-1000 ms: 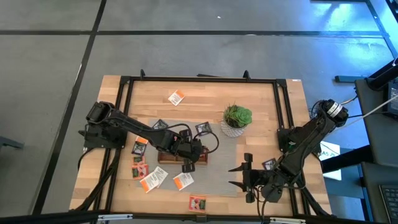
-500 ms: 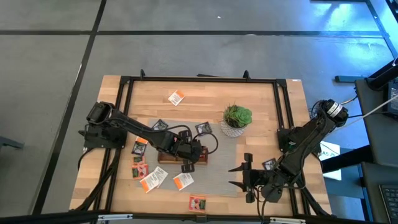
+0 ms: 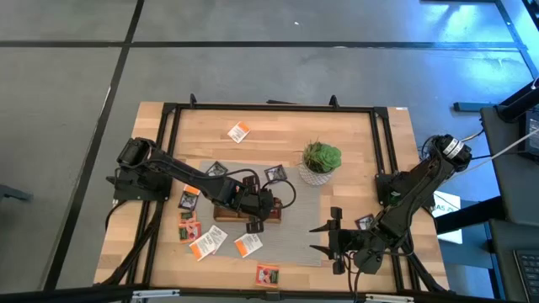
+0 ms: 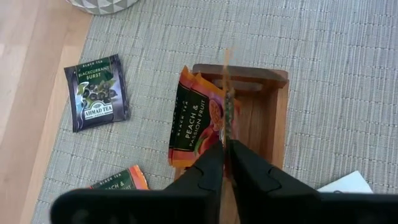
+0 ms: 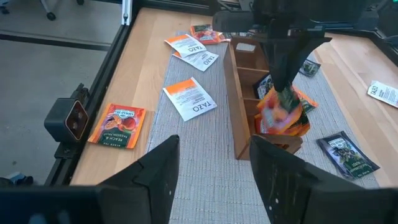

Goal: Pick & Place Tea
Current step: Put the orange tea bag into the right section of the wooden organizer

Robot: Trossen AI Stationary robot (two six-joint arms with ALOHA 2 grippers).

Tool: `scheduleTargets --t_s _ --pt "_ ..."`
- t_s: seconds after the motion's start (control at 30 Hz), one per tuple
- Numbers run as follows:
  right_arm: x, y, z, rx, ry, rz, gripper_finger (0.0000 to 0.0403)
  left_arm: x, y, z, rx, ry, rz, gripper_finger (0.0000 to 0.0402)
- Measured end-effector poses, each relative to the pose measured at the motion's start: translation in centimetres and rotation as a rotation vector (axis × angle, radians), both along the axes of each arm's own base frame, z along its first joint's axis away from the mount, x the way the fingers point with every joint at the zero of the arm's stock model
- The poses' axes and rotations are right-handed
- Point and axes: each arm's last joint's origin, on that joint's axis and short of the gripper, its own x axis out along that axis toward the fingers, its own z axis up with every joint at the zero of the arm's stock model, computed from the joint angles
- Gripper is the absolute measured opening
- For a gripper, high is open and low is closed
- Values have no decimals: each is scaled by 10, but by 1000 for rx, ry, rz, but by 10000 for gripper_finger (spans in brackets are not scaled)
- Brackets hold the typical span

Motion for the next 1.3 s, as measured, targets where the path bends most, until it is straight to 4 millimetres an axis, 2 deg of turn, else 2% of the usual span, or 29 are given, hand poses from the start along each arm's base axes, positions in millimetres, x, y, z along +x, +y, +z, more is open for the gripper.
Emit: scheduleTargets --t_s 0.27,0.37,0.47,0.6,0.8,1.0,1.17,1.3 --pt "0 0 0 2 0 -1 196 0 1 1 40 -13 21 80" --pt "0 0 0 3 0 -1 196 -5 -1 12 23 -33 8 90" --pt "0 0 0 5 -1 -2 196 -8 -13 26 -40 -95 -22 93" --pt "1 1 1 17 -12 -3 196 -17 -41 26 -130 -94 -68 90" --pt "13 6 -7 63 -39 -20 196 -32 -88 10 -189 -78 -63 89" --pt "39 11 -34 135 23 50 196 -33 -137 -17 -251 -136 -145 88" --pt "63 18 -59 175 26 191 196 -28 -150 -53 -276 -77 -109 90" --pt "77 23 -81 209 21 282 196 -28 -155 -69 -280 -37 -119 93"
